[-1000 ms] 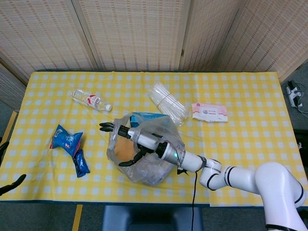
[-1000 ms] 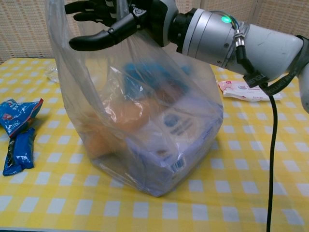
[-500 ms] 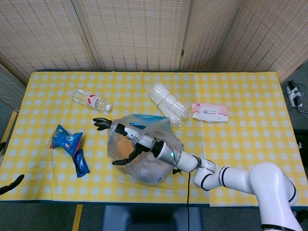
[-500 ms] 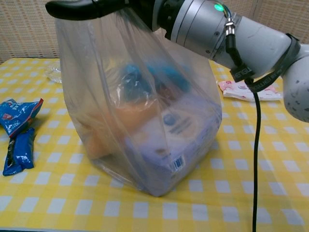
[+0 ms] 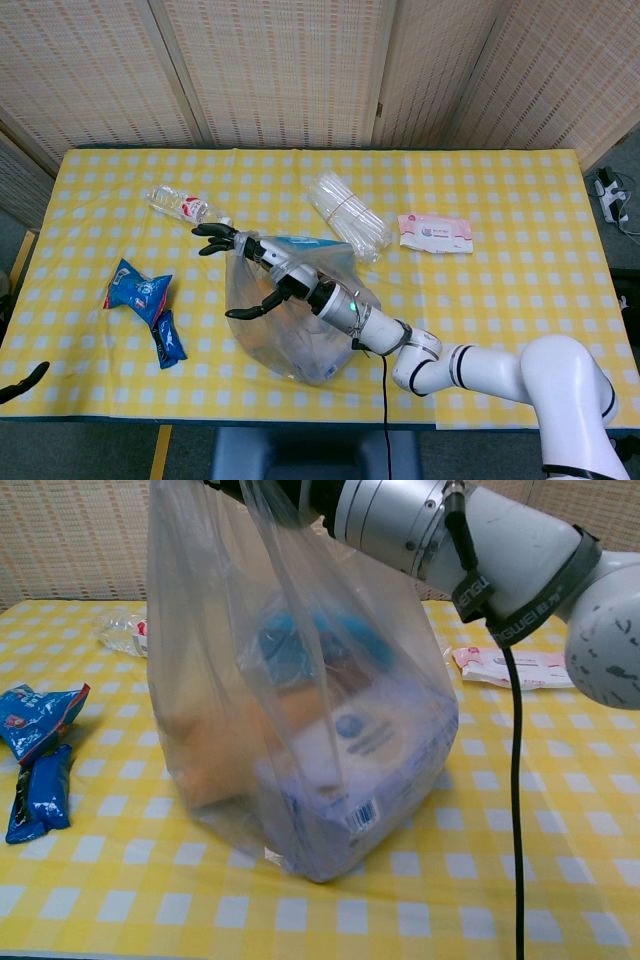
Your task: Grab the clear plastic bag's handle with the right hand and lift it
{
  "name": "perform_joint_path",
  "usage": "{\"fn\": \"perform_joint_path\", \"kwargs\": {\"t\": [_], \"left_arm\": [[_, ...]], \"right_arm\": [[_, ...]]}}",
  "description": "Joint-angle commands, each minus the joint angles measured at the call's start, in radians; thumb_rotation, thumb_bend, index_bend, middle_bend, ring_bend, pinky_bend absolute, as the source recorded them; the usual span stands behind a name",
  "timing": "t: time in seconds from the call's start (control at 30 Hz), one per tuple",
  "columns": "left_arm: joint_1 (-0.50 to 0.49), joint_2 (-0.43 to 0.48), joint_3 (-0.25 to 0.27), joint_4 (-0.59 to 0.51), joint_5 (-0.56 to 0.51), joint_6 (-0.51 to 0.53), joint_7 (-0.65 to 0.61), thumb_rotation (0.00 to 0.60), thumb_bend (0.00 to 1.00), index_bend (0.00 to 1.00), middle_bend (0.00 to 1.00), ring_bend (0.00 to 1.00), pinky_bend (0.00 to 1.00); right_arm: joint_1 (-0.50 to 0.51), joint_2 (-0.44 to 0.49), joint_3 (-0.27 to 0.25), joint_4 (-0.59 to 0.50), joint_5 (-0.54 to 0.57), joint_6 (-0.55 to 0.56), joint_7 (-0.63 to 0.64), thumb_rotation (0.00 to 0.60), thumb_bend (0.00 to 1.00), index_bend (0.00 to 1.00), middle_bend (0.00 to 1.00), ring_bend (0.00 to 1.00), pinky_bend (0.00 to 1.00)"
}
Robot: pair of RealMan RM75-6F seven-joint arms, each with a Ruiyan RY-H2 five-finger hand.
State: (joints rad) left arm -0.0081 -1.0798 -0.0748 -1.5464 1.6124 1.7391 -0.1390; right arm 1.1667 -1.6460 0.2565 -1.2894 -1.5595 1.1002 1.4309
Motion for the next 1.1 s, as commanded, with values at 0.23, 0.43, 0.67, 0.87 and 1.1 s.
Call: {"fn": "perform_joint_path", "kwargs": {"t": [0.23,0.43,0.67,0.87,1.1], "left_arm": [[0.002,0.003,-0.003,-0.005,-0.005,-0.001,-0.014,0.6,0.19,0.0,0.04,0.03,0.0],[0.006,0.004,-0.001,-0.005,-0.006,0.001,-0.019,0.6,0.19,0.0,0.04,0.03,0.0],[0.006,0.008,-0.001,-0.005,0.0,0.004,-0.03,0.6,0.19,0.0,0.04,0.03,0.0],[0.012,-0.003,-0.009,-0.003,-0.011,0.015,-0.013,0.6,0.19,0.0,0.04,0.03,0.0],[0.013,-0.001,-0.006,0.0,-0.002,0.018,-0.024,0.6,0.19,0.0,0.04,0.03,0.0]], "right_arm": [[0.041,-0.001,0.064,-0.008,0.066,-0.108,0.2,0.6,0.24,0.24,0.28,0.35,0.28],[0.034,0.003,0.102,-0.026,0.124,-0.147,0.295,0.6,0.24,0.4,0.43,0.47,0.42],[0.014,-0.011,0.162,-0.053,0.238,-0.195,0.282,0.6,0.45,0.52,0.55,0.64,0.59],[0.002,-0.032,0.212,-0.086,0.36,-0.227,0.124,0.6,0.63,0.66,0.67,0.83,0.81],[-0.011,0.005,0.258,-0.188,0.405,-0.268,-0.025,0.6,0.64,0.75,0.7,0.87,0.87]]}}
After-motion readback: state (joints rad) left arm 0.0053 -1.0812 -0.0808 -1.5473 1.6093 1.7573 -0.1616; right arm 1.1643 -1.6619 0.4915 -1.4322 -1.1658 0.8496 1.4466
